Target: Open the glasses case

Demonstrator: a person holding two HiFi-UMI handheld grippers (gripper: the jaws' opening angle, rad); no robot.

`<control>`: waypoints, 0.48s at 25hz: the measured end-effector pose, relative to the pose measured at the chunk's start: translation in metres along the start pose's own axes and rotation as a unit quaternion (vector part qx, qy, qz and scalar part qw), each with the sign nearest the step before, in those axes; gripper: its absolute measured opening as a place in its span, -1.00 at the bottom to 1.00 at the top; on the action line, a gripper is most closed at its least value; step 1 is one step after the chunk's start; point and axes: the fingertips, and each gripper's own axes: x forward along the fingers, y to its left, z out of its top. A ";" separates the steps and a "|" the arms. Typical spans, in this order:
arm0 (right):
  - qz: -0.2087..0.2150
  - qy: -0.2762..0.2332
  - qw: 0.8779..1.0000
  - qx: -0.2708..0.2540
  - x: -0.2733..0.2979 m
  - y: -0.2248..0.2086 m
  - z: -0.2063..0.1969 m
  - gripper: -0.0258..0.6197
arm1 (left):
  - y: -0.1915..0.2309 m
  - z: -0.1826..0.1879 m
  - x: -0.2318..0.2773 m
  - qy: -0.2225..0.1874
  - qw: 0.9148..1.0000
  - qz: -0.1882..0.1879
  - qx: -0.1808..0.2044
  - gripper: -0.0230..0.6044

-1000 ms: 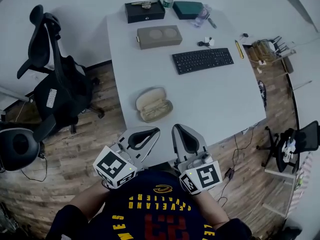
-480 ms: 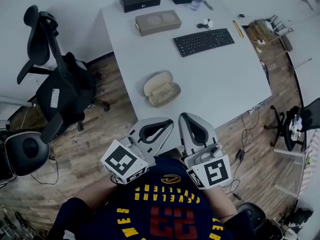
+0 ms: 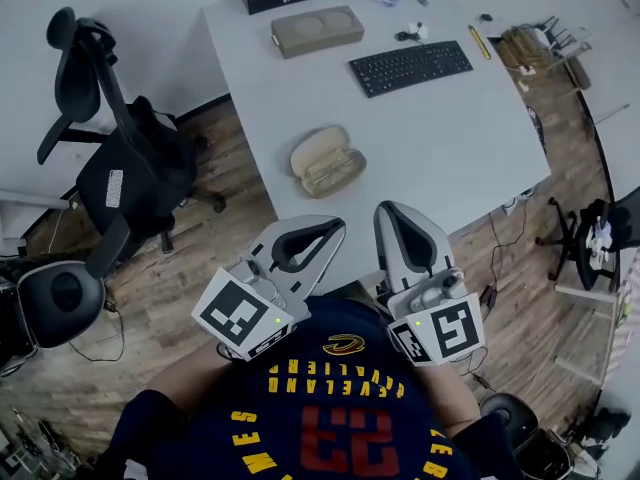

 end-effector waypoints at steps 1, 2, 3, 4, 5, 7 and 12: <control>0.004 -0.004 1.000 -0.001 -0.003 -0.002 0.005 -0.87 | 0.001 0.001 0.000 -0.002 1.000 0.001 -0.001 -0.88; 0.008 -0.008 1.000 0.000 -0.006 -0.005 0.011 -0.87 | 0.002 0.001 -0.001 -0.004 1.000 0.003 -0.003 -0.88; 0.012 -0.012 1.000 0.000 -0.009 -0.009 0.018 -0.87 | 0.003 0.001 -0.002 -0.006 1.000 0.005 -0.004 -0.88; 0.015 -0.016 1.000 0.001 -0.012 -0.013 0.024 -0.86 | 0.004 0.001 -0.003 -0.008 1.000 0.008 -0.006 -0.88; 0.019 -0.017 1.000 0.000 -0.016 -0.015 0.031 -0.87 | 0.006 0.001 -0.004 -0.009 1.000 0.012 -0.008 -0.88; 0.031 -0.015 0.999 -0.002 -0.022 -0.017 0.043 -0.87 | 0.009 0.002 -0.007 -0.011 1.000 0.021 -0.012 -0.88; 0.057 -0.016 0.998 0.004 -0.037 -0.014 0.061 -0.87 | 0.015 0.011 -0.009 -0.014 0.999 0.037 -0.012 -0.88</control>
